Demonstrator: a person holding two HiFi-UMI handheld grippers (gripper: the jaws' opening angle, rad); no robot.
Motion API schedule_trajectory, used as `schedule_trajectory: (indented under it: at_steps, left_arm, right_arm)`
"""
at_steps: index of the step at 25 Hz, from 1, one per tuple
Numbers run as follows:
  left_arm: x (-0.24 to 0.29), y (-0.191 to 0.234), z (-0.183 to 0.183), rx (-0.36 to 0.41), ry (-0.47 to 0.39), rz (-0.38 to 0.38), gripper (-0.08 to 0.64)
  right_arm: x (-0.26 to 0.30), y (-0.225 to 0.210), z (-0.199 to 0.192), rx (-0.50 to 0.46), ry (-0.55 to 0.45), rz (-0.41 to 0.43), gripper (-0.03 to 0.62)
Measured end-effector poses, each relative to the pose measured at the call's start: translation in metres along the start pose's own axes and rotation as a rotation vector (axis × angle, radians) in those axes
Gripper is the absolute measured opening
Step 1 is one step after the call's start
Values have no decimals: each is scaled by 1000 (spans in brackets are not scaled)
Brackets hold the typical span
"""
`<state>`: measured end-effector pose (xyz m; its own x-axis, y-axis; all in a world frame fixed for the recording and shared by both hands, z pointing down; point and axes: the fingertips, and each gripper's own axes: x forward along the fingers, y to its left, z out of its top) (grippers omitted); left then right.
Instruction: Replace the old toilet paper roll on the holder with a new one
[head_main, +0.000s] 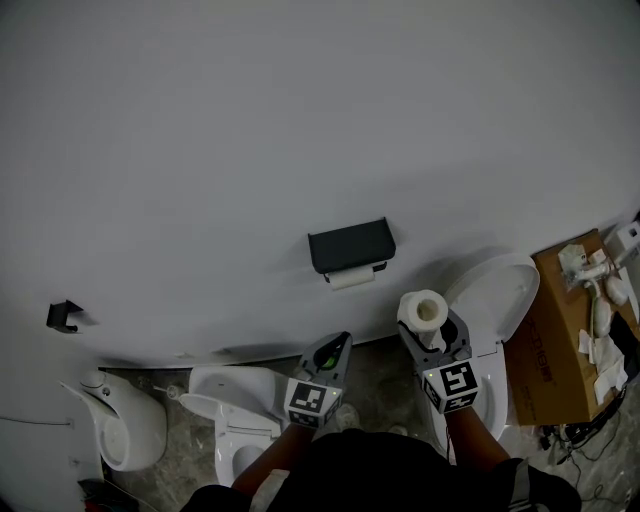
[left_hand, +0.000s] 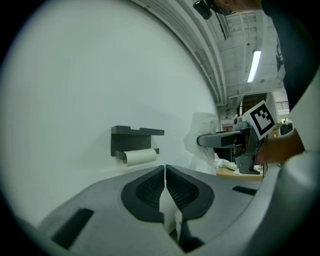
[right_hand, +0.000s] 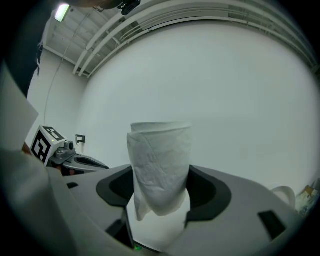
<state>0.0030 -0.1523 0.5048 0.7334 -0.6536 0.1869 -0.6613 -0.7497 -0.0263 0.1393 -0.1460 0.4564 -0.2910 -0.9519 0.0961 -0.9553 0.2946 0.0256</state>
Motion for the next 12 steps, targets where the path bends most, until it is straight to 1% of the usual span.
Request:
schedule_trajectory:
  at_steps: [2, 3, 6, 7, 9, 12]
  left_arm:
    - [4, 5, 10, 45, -15, -12, 11]
    - [7, 7, 16, 78, -19, -12, 28]
    - [17, 14, 25, 187, 7, 28, 153]
    - [20, 16, 27, 233, 18, 49, 179]
    - [29, 20, 27, 334, 33, 83, 208]
    - [40, 22, 32, 493, 70, 114, 212]
  right_arm:
    - [11, -2, 5, 9, -9, -6, 290]
    - [16, -4, 8, 11, -15, -10, 290]
    - [25, -12, 15, 5, -34, -28, 290]
    - [28, -14, 15, 2, -33, -32, 290]
    - [32, -18, 14, -3, -26, -35, 290]
    - [35, -19, 12, 3, -17, -33, 290]
